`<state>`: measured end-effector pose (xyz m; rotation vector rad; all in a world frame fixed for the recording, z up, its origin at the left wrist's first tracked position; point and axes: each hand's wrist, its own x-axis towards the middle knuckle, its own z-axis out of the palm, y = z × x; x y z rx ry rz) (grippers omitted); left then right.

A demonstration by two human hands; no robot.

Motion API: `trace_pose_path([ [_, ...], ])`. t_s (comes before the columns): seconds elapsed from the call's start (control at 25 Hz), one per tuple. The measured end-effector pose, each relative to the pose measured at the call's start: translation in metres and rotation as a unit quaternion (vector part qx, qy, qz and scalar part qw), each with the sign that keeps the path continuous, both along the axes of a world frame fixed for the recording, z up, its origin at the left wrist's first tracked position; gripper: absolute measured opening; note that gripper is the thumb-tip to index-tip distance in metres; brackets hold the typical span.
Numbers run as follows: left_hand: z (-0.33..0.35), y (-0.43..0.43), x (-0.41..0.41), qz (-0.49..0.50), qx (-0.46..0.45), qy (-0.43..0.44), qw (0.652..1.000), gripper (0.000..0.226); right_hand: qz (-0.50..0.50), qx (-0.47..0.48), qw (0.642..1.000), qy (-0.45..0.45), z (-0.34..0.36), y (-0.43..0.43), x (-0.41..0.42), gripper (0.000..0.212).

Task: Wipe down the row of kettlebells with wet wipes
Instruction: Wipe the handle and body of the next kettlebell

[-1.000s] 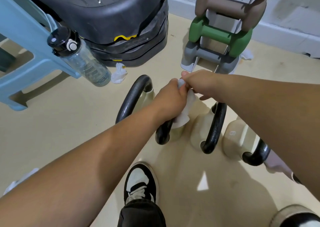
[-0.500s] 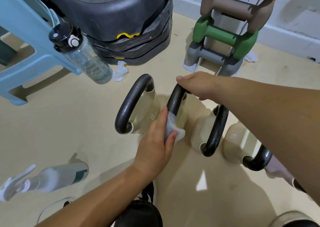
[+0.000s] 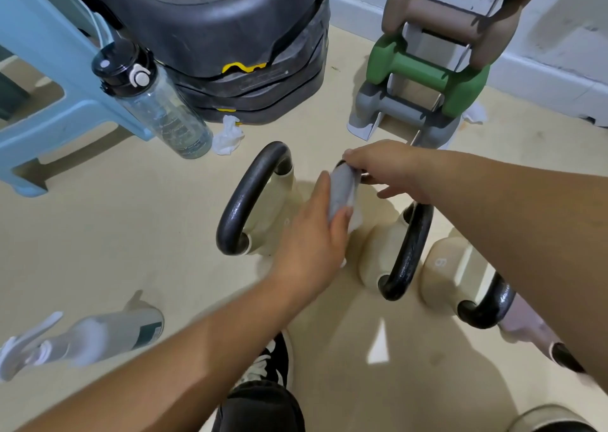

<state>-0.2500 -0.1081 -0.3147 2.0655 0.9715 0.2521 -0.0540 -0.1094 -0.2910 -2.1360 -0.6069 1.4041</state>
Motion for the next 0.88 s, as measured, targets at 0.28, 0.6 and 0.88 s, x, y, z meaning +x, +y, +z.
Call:
trace_pose_path([
  [0.28,-0.015,-0.017,-0.041,-0.01,0.02,-0.041,0.999,0.061,0.03,0.003,0.998,-0.046,-0.004,0.007,-0.009,0.049],
  [0.6,0.014,0.018,0.014,0.05,-0.128,-0.006,0.99,0.043,-0.021,-0.006,1.0,0.004,0.002,0.004,-0.01,0.043],
  [0.88,0.008,0.013,0.001,0.027,-0.075,0.008,0.997,0.053,-0.069,0.014,0.996,0.048,-0.003,0.003,-0.008,0.037],
])
